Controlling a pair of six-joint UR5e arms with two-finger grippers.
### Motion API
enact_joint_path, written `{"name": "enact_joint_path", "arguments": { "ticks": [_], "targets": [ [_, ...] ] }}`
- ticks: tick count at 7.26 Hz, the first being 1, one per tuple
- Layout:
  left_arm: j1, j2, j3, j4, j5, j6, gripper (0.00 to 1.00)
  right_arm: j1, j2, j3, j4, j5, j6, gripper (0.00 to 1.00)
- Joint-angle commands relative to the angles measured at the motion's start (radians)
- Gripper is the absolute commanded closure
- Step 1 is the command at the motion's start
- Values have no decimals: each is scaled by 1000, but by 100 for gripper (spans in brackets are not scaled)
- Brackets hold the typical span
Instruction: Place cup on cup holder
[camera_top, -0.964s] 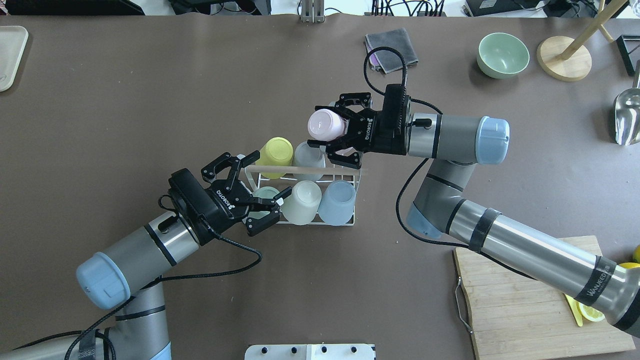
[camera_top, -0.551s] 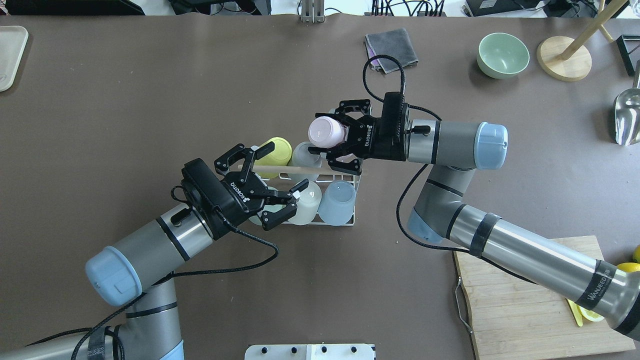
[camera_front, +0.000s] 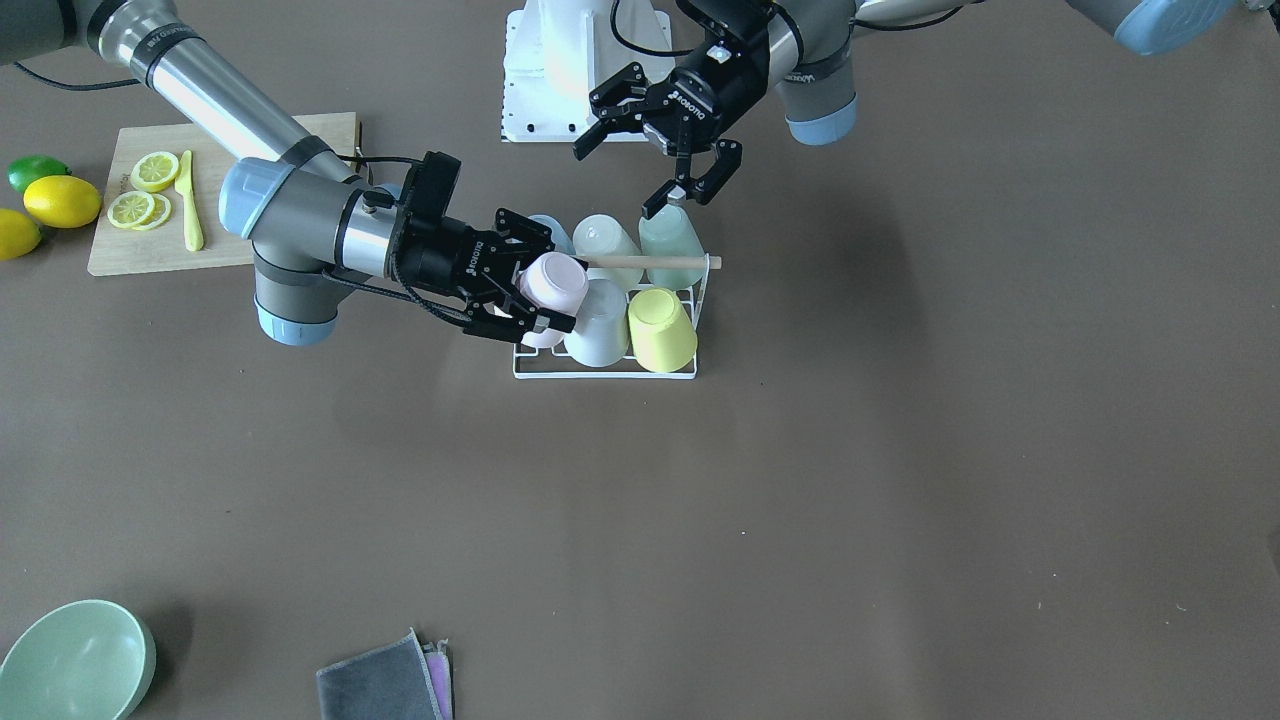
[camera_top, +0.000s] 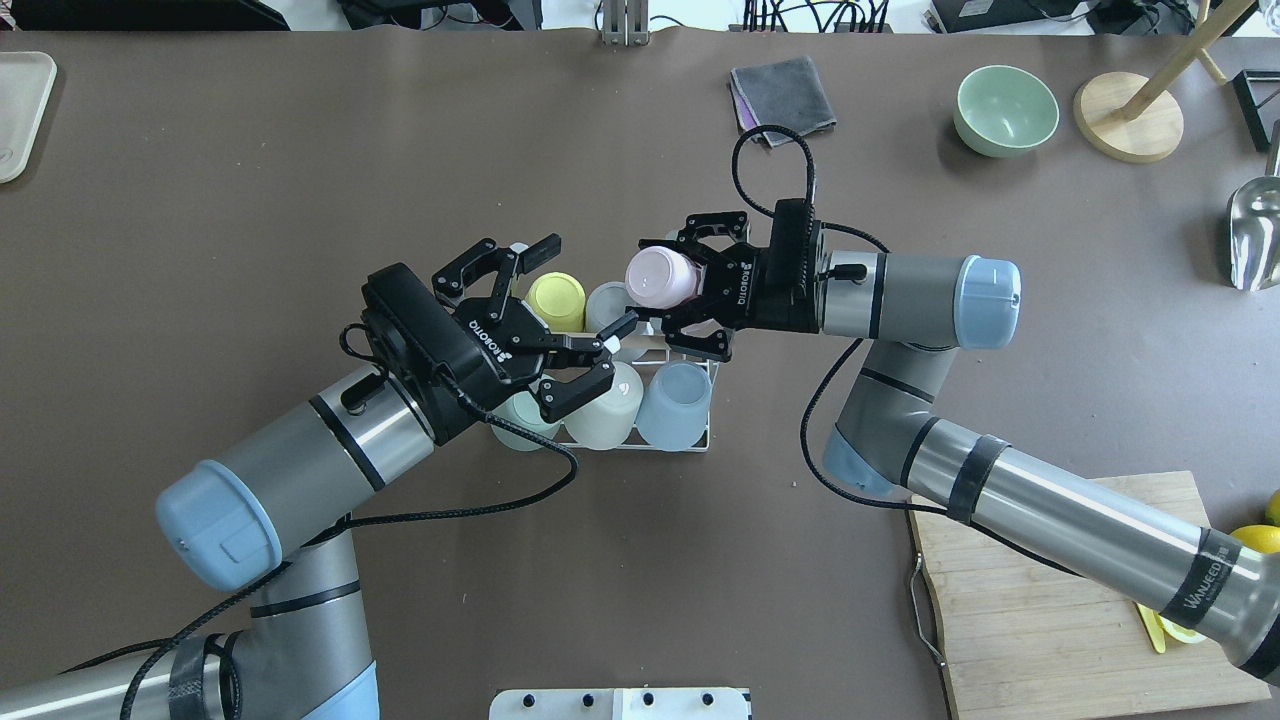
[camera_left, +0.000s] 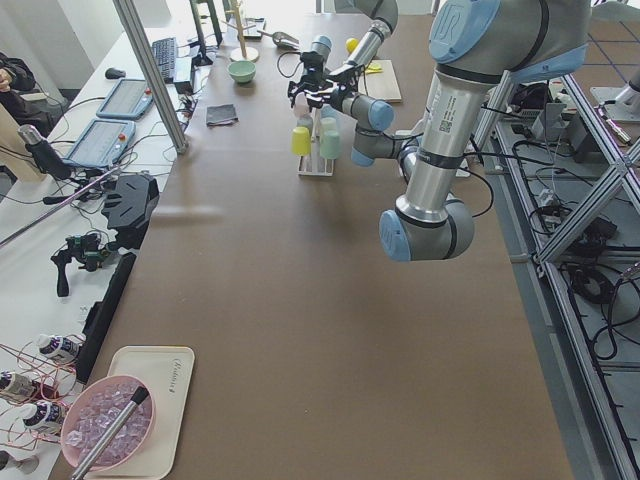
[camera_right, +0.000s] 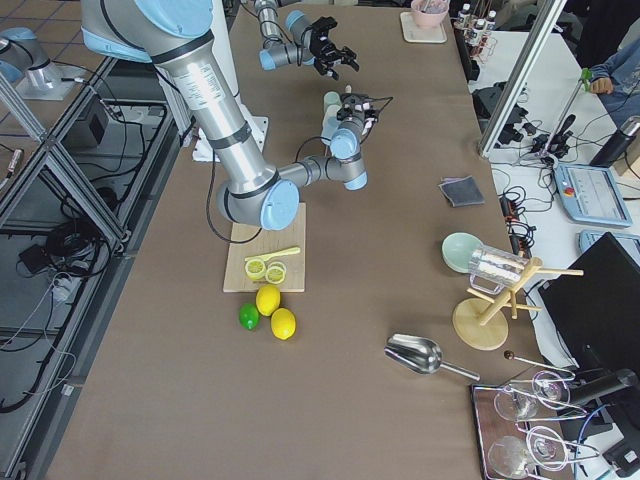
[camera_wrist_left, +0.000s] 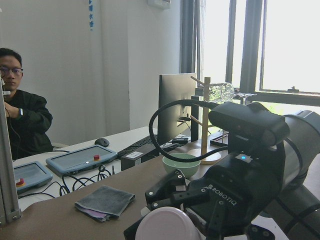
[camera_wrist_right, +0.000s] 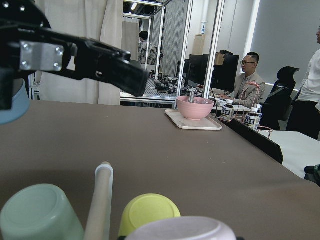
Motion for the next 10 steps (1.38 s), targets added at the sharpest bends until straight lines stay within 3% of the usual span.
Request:
{"name": "enact_joint_path", "arguments": {
  "ticks": [1, 2, 3, 4, 5, 6, 7, 8, 10],
  "targets": [
    [-28, -14, -97, 163, -7, -97, 2, -1, -16, 0, 26, 0, 1, 100],
    [-74, -18, -121, 242, -65, -130, 2, -3, -14, 0, 26, 0, 1, 100],
    [-187, -17, -129, 331, -219, -136, 2, -6, -14, 0, 26, -1, 14, 100],
    [-288, -9, -129, 404, -363, -206, 2, -6, -14, 0, 26, -1, 18, 57],
    [-412, 36, -122, 451, -530, -276, 2, -6, -14, 0, 26, 2, 18, 8],
    [-530, 51, -123, 567, -705, -304, 2, -7, -13, 0, 26, 2, 53, 0],
    [-651, 66, -128, 658, -905, -309, 2, -7, -13, 1, 26, 5, 102, 0],
    [-738, 112, -118, 711, -1032, -309, 2, -6, -11, 1, 26, 5, 104, 0],
    [-754, 158, -103, 816, -1058, -303, 2, 20, -5, 1, 20, 14, 122, 0]
  ]
}}
